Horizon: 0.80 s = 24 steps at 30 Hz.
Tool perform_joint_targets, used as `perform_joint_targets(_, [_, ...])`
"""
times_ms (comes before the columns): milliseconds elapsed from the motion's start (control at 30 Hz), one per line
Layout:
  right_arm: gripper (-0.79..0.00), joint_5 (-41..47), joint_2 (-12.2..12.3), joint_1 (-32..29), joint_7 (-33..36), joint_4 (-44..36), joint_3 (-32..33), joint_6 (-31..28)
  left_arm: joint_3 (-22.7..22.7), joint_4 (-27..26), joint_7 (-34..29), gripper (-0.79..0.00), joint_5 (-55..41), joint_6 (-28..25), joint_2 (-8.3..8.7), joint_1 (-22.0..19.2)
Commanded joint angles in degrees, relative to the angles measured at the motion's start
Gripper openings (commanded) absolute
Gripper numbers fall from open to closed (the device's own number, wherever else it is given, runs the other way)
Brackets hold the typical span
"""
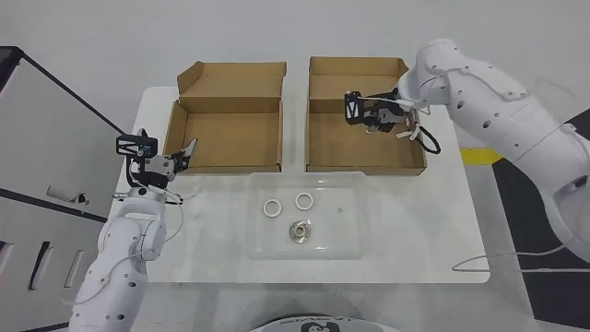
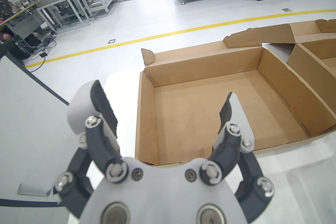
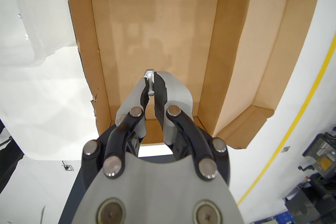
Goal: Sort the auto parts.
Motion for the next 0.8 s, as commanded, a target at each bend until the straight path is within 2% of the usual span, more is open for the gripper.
perform_joint_targets(0, [-0.785,-0.8,-0.5,-0.4,0.1,0.7,0.0,0.1,0.0,0.0,0.0,0.000,0.0,0.0,0.00,0.0])
perform_joint_targets(267, [-0.785,-3.5,-2.1,-1.4,-0.2,3.3,0.0,0.5,0.0,0.0,0.0,0.000,0.0,0.0,0.00,0.0])
perform_joint_targets(767, [-0.785,-13.9,-3.0,-5.2,-7.8,6.2,0.8,3.0,0.0,0.0,0.0,0.000,0.0,0.0,0.00,0.0])
